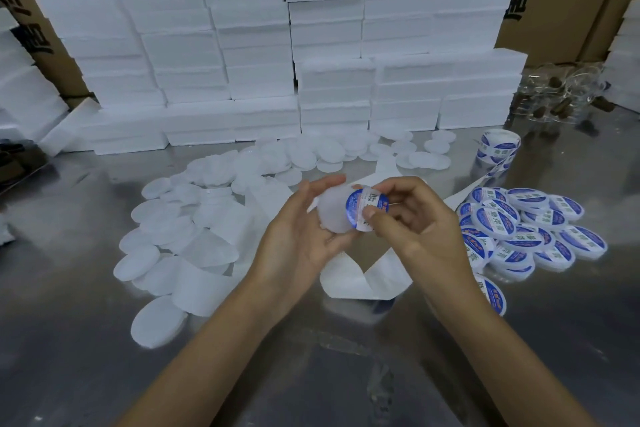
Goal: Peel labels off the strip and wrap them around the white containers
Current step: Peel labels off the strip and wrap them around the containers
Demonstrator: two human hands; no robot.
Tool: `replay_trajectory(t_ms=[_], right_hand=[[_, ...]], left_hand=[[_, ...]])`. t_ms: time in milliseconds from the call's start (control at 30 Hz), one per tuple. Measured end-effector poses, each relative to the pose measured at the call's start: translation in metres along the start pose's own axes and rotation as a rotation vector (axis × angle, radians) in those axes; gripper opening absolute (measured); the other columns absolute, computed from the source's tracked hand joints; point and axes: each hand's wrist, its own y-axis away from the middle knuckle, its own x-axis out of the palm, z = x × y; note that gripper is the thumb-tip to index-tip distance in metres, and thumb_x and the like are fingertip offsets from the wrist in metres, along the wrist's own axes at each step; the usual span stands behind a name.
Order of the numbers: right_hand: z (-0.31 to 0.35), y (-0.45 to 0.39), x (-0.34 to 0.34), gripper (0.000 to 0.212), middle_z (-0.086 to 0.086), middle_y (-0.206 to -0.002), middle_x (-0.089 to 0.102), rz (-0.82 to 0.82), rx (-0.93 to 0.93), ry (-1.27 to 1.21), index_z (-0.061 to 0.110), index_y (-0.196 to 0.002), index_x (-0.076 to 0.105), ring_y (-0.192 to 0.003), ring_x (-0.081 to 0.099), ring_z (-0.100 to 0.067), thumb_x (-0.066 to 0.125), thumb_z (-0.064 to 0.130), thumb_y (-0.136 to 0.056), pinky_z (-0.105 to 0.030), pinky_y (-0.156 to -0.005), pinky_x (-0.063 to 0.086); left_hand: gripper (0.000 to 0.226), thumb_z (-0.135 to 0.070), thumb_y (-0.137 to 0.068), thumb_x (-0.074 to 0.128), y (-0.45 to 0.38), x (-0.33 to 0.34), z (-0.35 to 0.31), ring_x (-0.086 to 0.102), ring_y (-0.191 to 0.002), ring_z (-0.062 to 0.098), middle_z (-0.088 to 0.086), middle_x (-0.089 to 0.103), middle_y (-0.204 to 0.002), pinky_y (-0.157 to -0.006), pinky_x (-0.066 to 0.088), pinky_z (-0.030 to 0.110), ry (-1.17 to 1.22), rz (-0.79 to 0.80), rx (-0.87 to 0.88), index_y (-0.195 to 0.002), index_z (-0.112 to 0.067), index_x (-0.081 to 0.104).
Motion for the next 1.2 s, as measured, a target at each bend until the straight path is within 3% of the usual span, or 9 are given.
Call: replay_trajectory(t_ms=[167, 633, 700, 900, 1067, 1200], right_hand=[[-0.003, 0.002, 0.006, 0.024, 0.003, -0.092, 0.071, -0.052, -0.021, 0.102, 0.02, -0.092, 0.066, -0.088, 0.067, -0.021, 0.076, 0.0, -0.081, -0.031, -0.078, 0.056], [-0.009, 0.006, 0.005, 0.026, 0.021, -0.093, 0.067, -0.056, -0.126, 0.412, 0.031, -0.097, 0.063, -0.086, 0.063, -0.004, 0.076, 0.014, -0.083, -0.008, -0.069, 0.043], [-0.01, 0.007, 0.006, 0.025, 0.021, -0.095, 0.067, -0.071, -0.149, 0.486, 0.032, -0.099, 0.062, -0.089, 0.063, -0.002, 0.075, 0.017, -0.084, -0.006, -0.069, 0.04], [-0.012, 0.011, 0.008, 0.025, 0.016, -0.103, 0.066, -0.126, -0.276, 0.76, 0.025, -0.109, 0.066, -0.098, 0.057, -0.009, 0.071, 0.025, -0.085, -0.033, -0.084, 0.049], [-0.011, 0.013, 0.011, 0.031, 0.007, -0.105, 0.066, -0.183, -0.352, 0.878, 0.02, -0.115, 0.068, -0.105, 0.051, -0.018, 0.064, 0.029, -0.085, -0.039, -0.084, 0.048], [-0.011, 0.016, 0.016, 0.051, 0.003, -0.124, 0.058, -0.142, -0.338, 0.903, 0.026, -0.135, 0.058, -0.114, 0.046, -0.018, 0.061, 0.042, -0.086, -0.039, -0.091, 0.045]], left_hand=[[0.05, -0.041, -0.103, 0.041, 0.003, 0.008, 0.009, 0.063, -0.12, 0.037, 0.023, 0.066, -0.127, -0.094, 0.056, 0.04, 0.052, 0.07, 0.002, -0.132, -0.004, 0.058], [0.053, -0.036, -0.095, 0.052, 0.011, 0.018, 0.012, 0.062, -0.124, 0.033, 0.021, 0.062, -0.134, -0.096, 0.055, 0.036, 0.079, 0.123, -0.009, -0.138, -0.005, 0.052], [0.055, -0.036, -0.09, 0.058, 0.01, 0.019, 0.012, 0.061, -0.125, 0.031, 0.02, 0.062, -0.134, -0.102, 0.053, 0.037, 0.045, 0.114, 0.007, -0.135, -0.006, 0.053], [0.052, -0.034, -0.089, 0.06, 0.01, 0.019, 0.012, 0.064, -0.117, 0.026, 0.014, 0.065, -0.126, -0.105, 0.048, 0.037, 0.009, 0.084, 0.024, -0.133, -0.008, 0.055], [0.055, -0.029, -0.093, 0.053, 0.006, 0.019, 0.012, 0.049, -0.137, 0.037, 0.024, 0.051, -0.146, -0.12, 0.031, 0.049, 0.061, 0.049, -0.011, -0.142, -0.004, 0.049], [0.049, -0.027, -0.097, 0.049, 0.004, 0.017, 0.01, 0.05, -0.135, 0.037, 0.024, 0.049, -0.147, -0.117, 0.035, 0.051, 0.128, 0.034, -0.011, -0.141, -0.006, 0.049]])
